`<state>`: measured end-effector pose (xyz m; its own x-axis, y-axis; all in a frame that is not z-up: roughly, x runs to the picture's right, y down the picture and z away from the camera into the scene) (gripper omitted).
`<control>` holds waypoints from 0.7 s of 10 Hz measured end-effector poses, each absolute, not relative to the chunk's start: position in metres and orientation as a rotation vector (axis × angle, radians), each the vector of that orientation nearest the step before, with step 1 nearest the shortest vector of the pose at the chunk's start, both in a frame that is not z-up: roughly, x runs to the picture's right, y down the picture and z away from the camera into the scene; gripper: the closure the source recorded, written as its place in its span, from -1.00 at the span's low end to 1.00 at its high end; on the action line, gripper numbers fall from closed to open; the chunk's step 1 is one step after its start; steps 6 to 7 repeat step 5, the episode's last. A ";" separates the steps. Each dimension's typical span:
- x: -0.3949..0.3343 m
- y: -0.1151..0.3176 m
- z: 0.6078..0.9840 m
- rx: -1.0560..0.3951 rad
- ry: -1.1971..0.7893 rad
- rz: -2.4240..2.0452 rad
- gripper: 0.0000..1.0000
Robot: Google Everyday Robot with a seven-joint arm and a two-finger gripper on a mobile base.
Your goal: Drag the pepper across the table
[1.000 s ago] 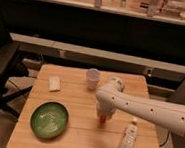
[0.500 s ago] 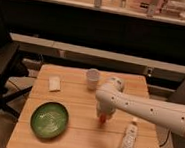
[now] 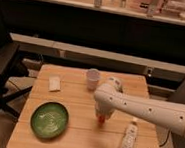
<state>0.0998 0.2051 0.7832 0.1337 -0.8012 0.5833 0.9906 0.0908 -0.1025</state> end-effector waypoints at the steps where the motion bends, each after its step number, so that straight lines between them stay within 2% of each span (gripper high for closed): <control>1: 0.100 0.205 0.783 -0.539 -0.432 -1.397 0.99; 7: 0.099 0.205 0.783 -0.534 -0.439 -1.416 0.99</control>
